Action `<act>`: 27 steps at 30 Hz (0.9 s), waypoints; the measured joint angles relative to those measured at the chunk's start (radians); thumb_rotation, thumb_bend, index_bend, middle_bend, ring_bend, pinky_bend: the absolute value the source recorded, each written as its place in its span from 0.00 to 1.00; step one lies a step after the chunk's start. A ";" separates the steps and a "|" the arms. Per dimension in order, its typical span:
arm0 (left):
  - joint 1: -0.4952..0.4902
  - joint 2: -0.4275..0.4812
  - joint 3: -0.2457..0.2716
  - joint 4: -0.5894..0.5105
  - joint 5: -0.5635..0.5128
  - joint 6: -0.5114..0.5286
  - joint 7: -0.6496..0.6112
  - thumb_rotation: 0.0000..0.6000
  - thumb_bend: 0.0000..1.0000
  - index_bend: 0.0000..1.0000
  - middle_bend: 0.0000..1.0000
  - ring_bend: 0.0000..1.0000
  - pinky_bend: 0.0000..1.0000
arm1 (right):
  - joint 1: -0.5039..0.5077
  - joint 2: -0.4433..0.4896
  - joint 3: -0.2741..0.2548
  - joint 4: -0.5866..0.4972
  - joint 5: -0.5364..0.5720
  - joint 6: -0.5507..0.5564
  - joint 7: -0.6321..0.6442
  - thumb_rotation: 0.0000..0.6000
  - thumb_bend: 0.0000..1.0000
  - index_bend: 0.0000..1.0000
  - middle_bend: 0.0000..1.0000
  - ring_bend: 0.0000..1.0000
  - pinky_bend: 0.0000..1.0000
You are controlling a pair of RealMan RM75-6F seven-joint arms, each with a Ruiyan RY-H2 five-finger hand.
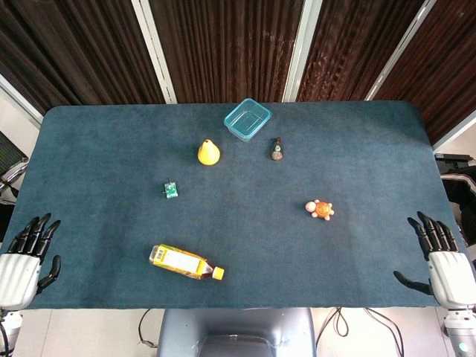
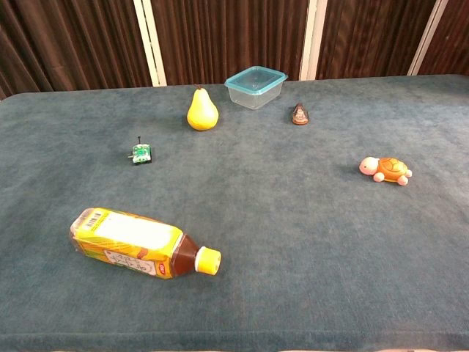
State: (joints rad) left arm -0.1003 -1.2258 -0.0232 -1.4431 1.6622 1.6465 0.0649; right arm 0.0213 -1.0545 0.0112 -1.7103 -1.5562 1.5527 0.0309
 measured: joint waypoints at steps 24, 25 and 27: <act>-0.012 0.042 0.020 -0.045 -0.014 -0.069 -0.015 1.00 0.53 0.11 0.00 0.03 0.23 | 0.116 -0.119 0.098 0.148 0.014 -0.078 0.047 1.00 0.21 0.22 0.16 0.81 0.80; -0.011 0.043 0.020 -0.045 -0.014 -0.066 -0.020 1.00 0.53 0.11 0.00 0.03 0.23 | 0.126 -0.125 0.105 0.154 0.024 -0.099 0.044 1.00 0.22 0.25 0.19 0.86 0.85; -0.010 0.046 0.021 -0.041 -0.012 -0.064 -0.031 1.00 0.53 0.11 0.00 0.03 0.23 | 0.156 -0.145 0.121 0.171 0.053 -0.152 0.038 1.00 0.23 0.29 0.22 0.92 0.90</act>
State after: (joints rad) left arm -0.1103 -1.1802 -0.0025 -1.4845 1.6505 1.5828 0.0344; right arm 0.1777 -1.1995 0.1318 -1.5390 -1.5032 1.4003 0.0684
